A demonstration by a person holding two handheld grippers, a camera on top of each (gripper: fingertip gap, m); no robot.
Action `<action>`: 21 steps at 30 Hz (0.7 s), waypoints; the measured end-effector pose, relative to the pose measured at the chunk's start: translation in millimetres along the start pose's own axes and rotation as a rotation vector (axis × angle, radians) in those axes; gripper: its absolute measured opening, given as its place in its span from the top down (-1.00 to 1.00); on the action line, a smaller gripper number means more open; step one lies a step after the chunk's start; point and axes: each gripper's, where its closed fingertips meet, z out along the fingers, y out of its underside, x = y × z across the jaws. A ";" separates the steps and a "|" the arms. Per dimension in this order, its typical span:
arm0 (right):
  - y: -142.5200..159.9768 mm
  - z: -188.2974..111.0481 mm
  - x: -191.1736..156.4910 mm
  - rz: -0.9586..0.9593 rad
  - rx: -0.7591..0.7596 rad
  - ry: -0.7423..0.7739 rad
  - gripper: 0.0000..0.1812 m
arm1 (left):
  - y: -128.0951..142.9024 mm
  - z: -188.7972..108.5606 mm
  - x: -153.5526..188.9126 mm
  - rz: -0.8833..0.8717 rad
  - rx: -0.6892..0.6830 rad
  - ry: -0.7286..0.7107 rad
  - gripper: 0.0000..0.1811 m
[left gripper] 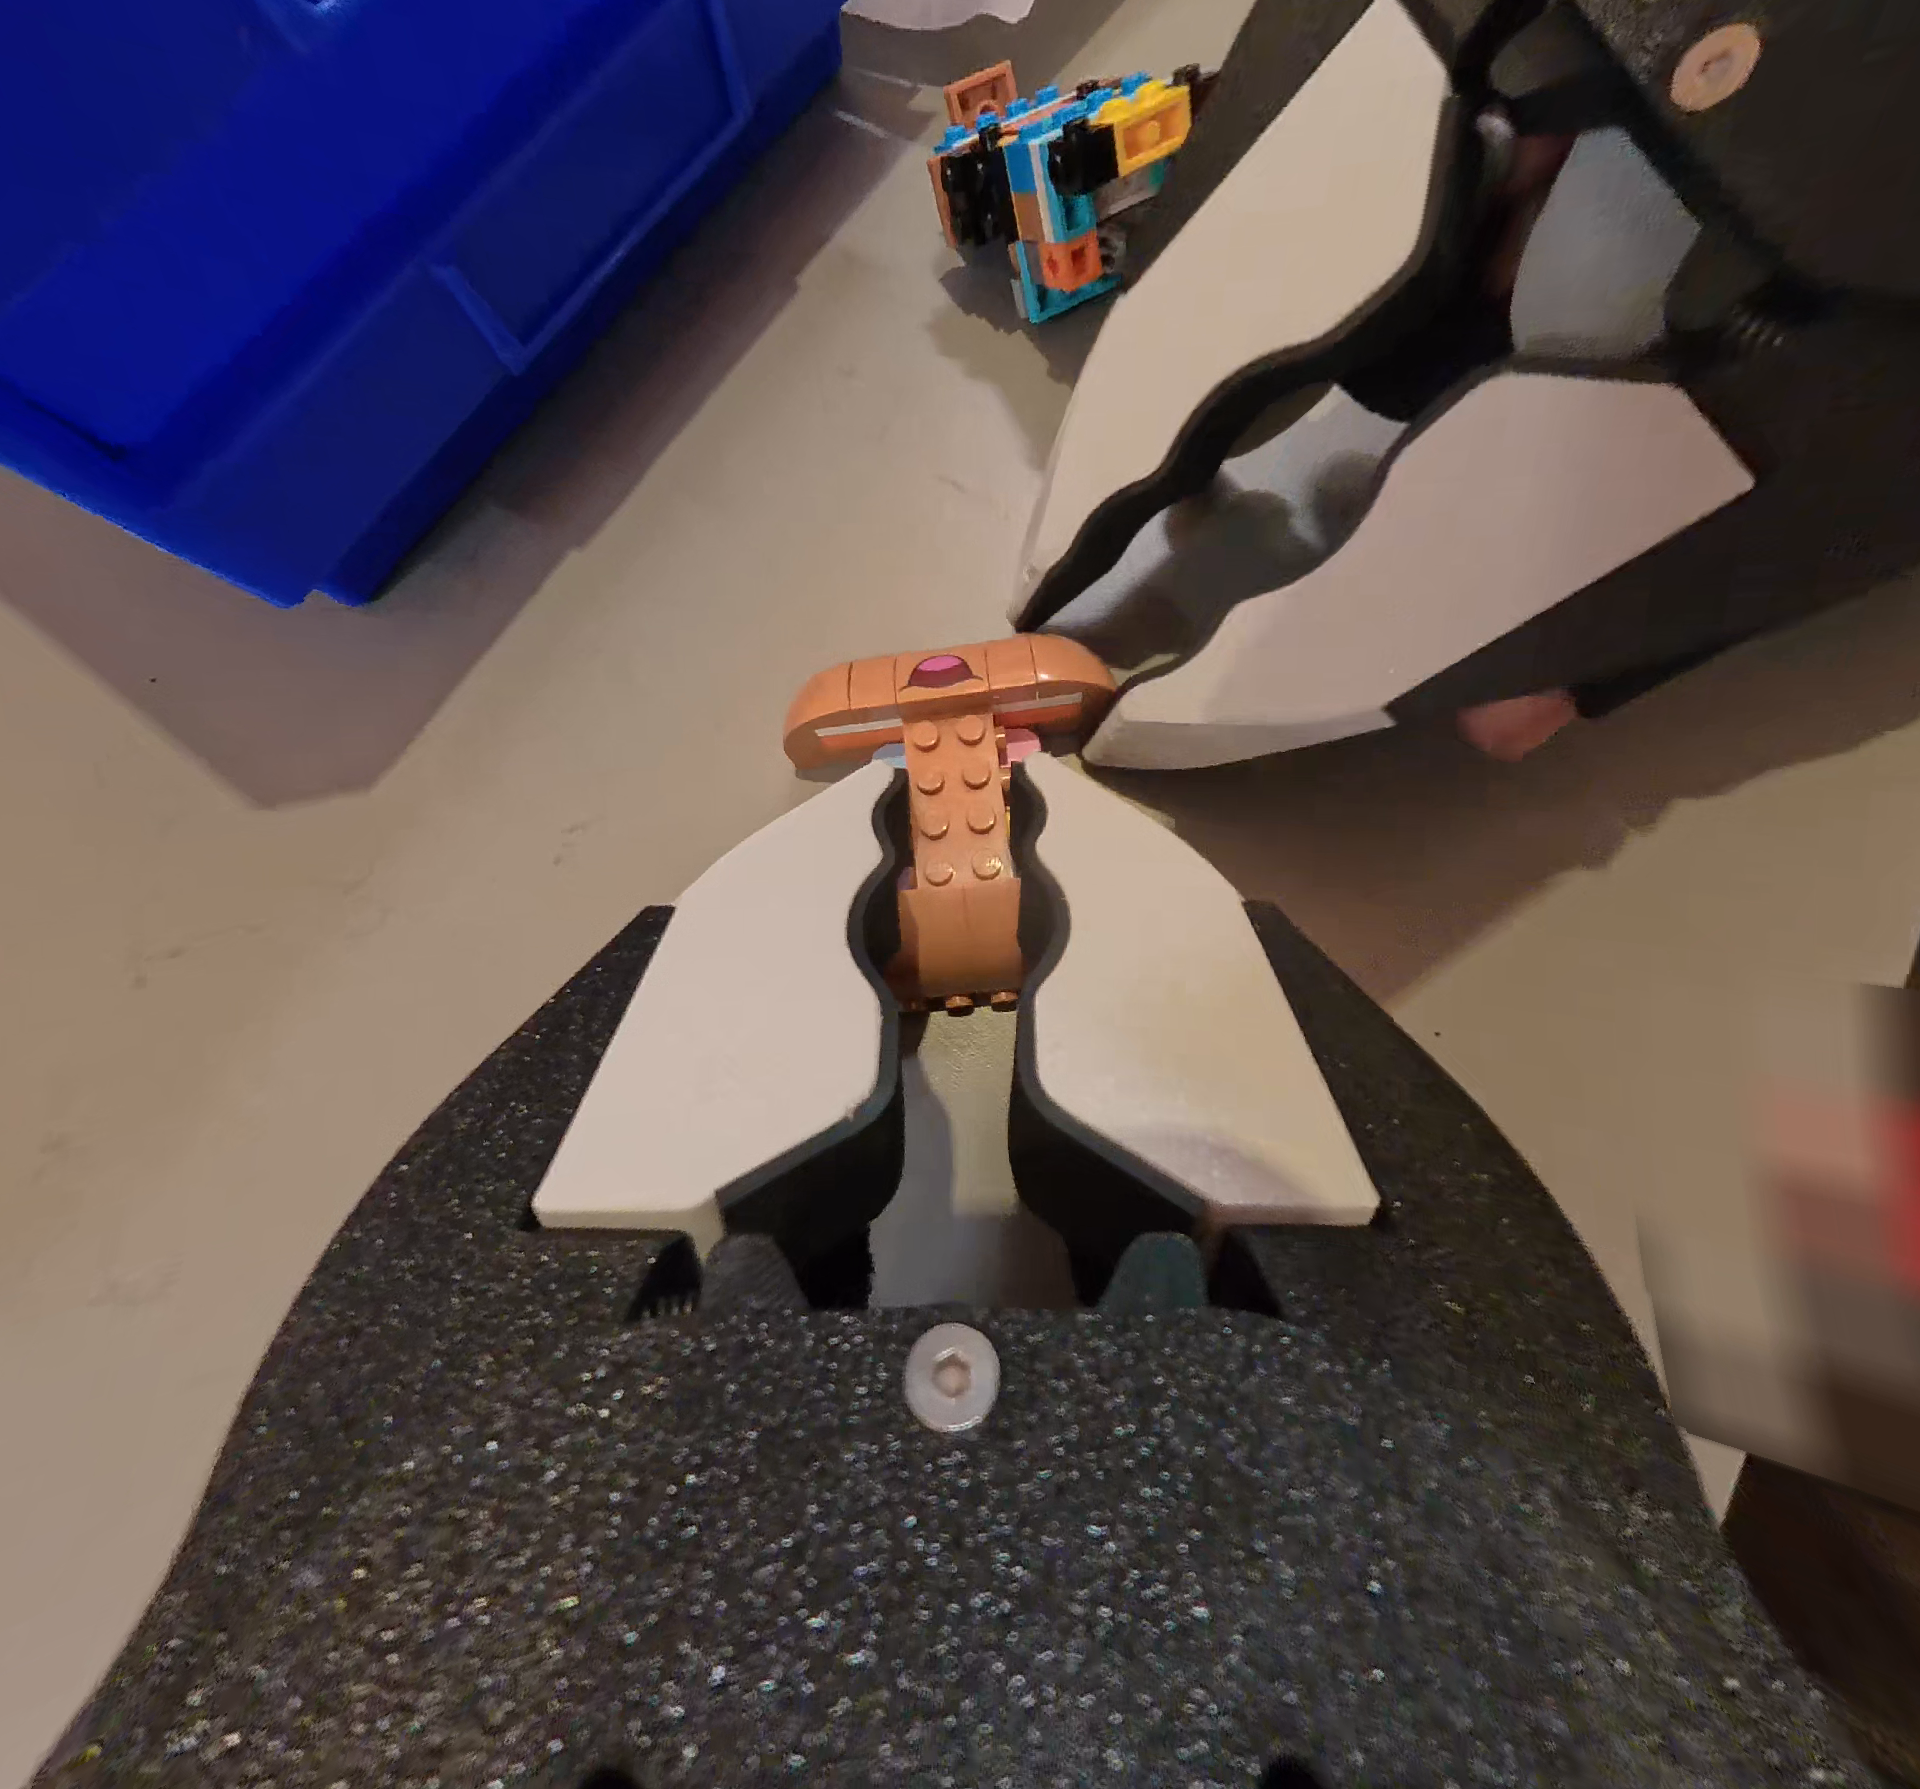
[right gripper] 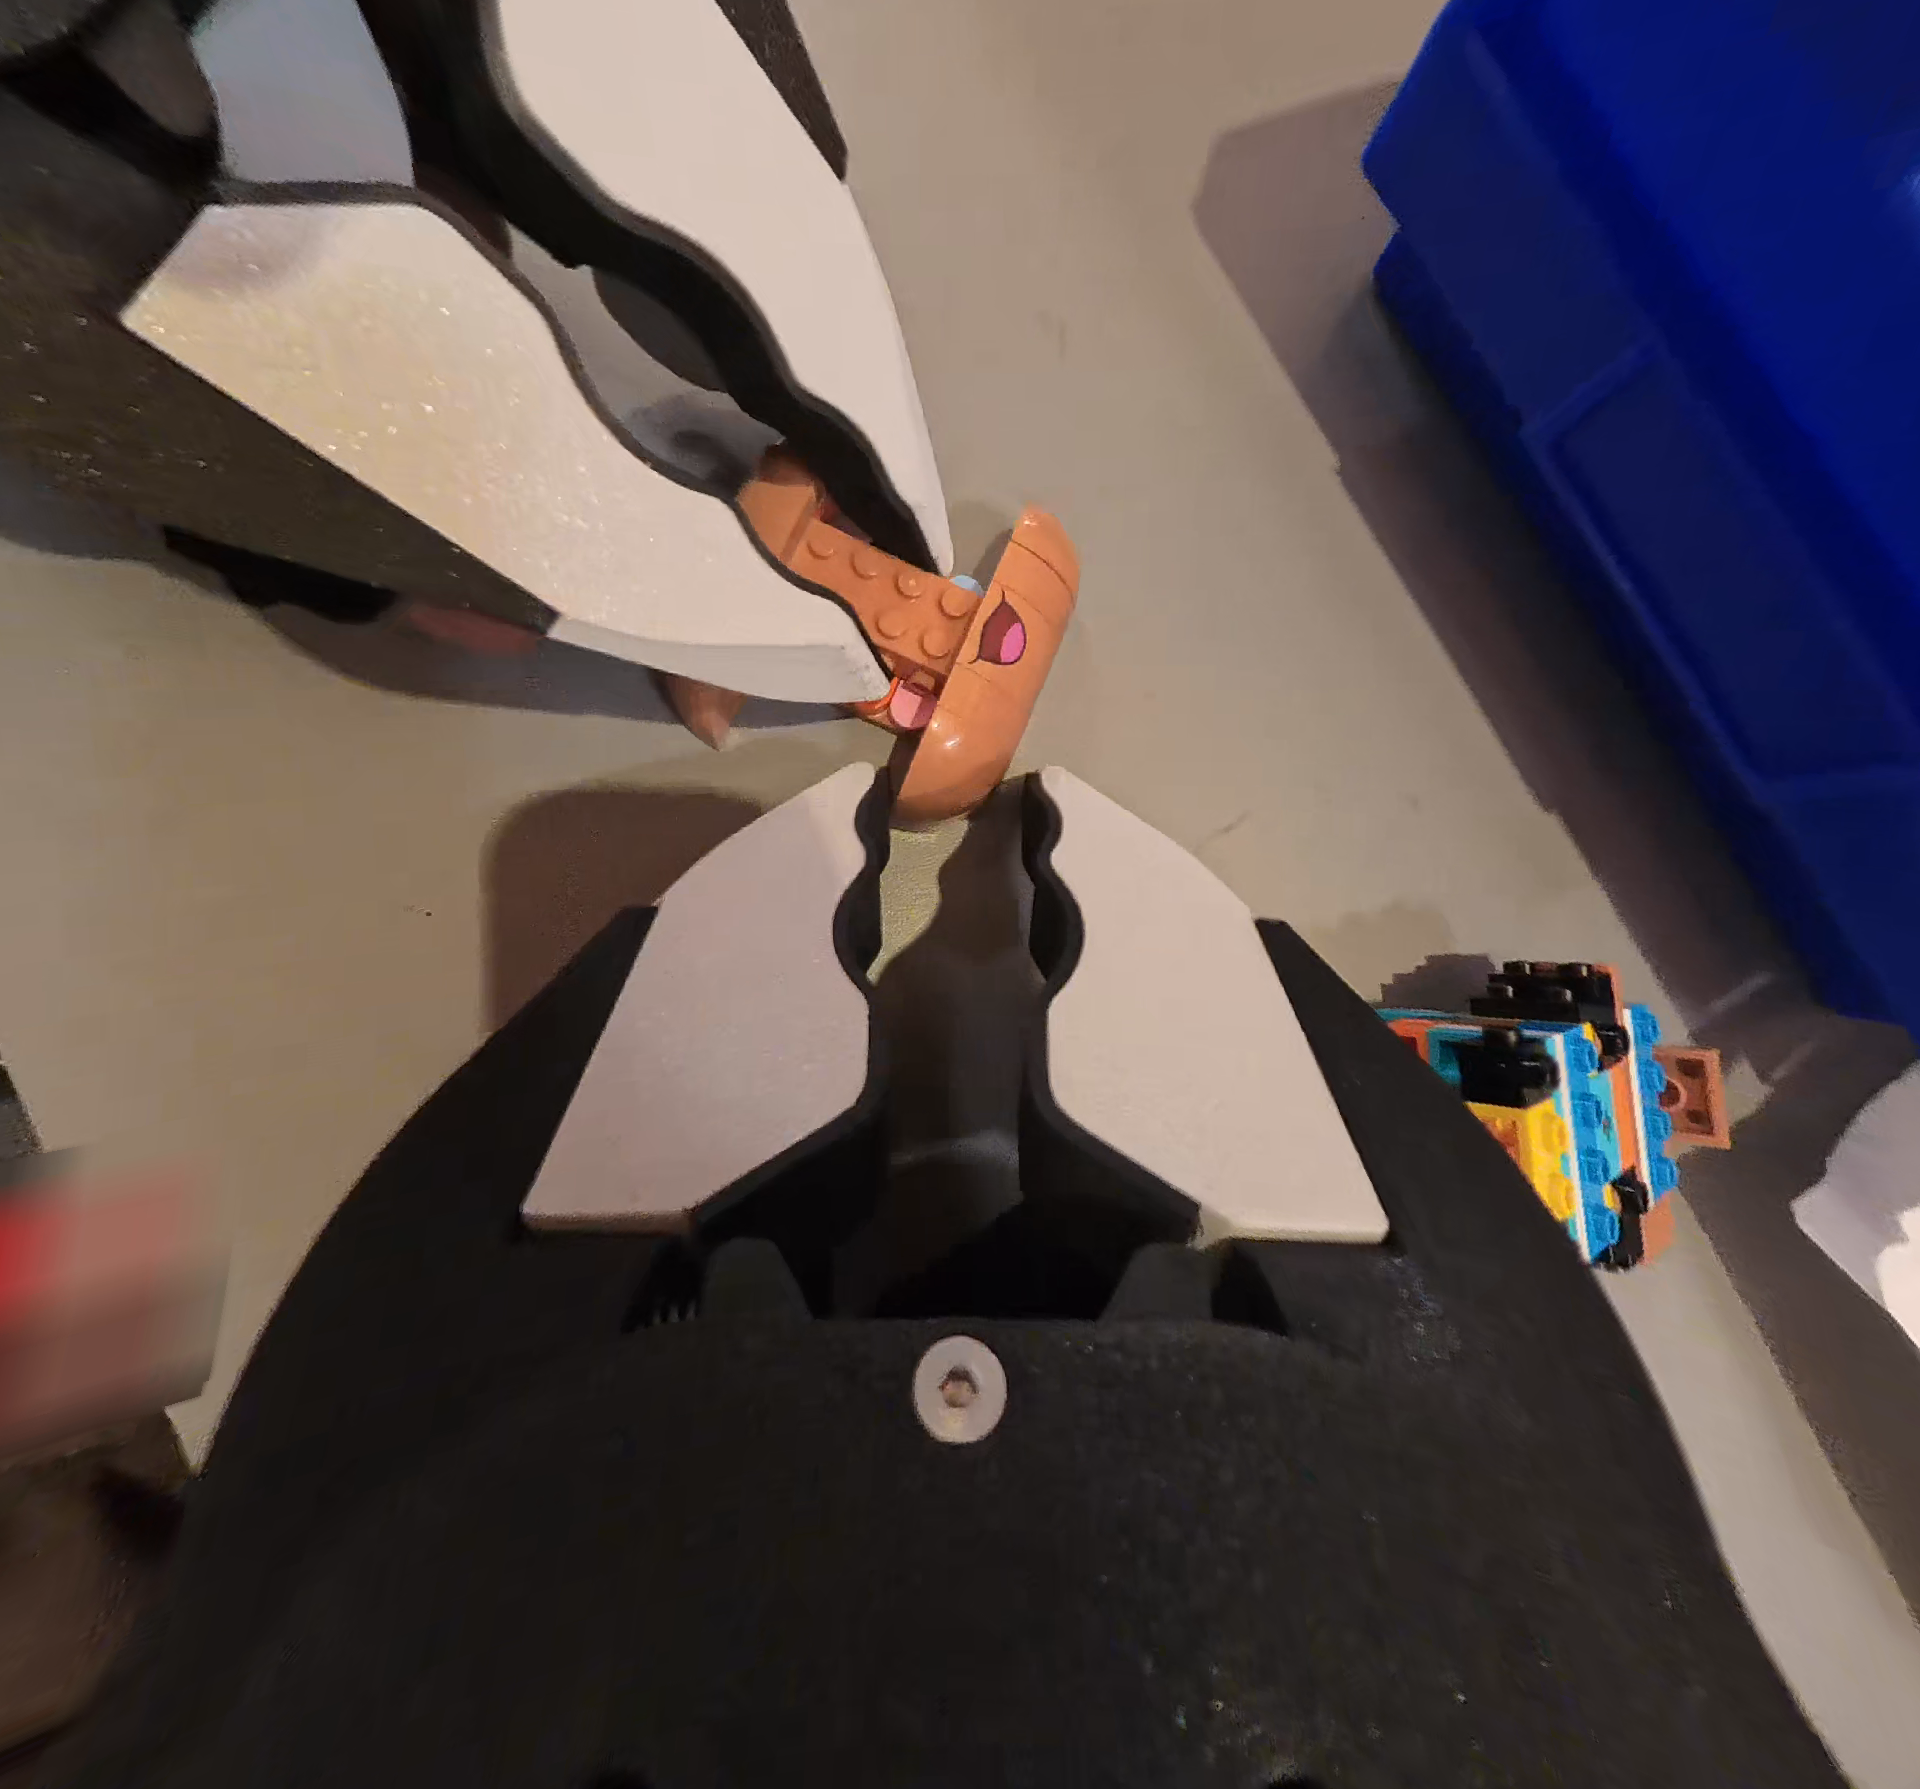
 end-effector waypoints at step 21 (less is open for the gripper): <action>-0.5 -6.0 -8.0 0.053 0.019 -0.216 0.78 | 1.9 -2.2 4.6 0.030 0.002 0.013 0.80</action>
